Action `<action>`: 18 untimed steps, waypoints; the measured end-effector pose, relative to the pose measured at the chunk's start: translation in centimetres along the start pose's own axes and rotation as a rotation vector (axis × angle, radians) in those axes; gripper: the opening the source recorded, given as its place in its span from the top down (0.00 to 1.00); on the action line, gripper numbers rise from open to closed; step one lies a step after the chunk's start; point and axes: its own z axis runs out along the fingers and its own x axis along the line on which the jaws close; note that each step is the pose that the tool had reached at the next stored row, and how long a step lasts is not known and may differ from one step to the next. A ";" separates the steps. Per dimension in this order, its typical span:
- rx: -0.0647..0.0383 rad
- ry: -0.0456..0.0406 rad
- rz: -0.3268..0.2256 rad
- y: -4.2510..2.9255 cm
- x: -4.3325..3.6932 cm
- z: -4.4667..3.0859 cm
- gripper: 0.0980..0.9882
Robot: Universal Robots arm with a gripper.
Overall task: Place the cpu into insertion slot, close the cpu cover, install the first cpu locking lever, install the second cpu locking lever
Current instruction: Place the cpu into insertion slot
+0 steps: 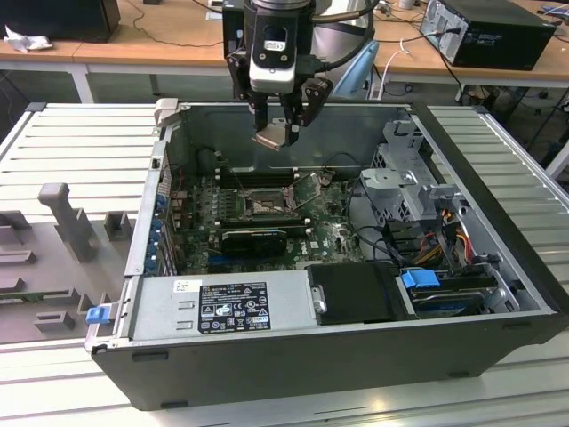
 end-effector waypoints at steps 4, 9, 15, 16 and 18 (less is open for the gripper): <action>0.000 -0.0014 0.016 0.00 0.00 0.02 0.52; -0.001 -0.0030 0.035 0.00 0.00 0.05 0.52; -0.001 -0.0043 0.052 0.00 0.00 0.07 0.52; -0.001 -0.0047 0.056 -0.01 0.00 0.08 0.52; -0.001 -0.0055 0.065 -0.01 0.00 0.08 0.52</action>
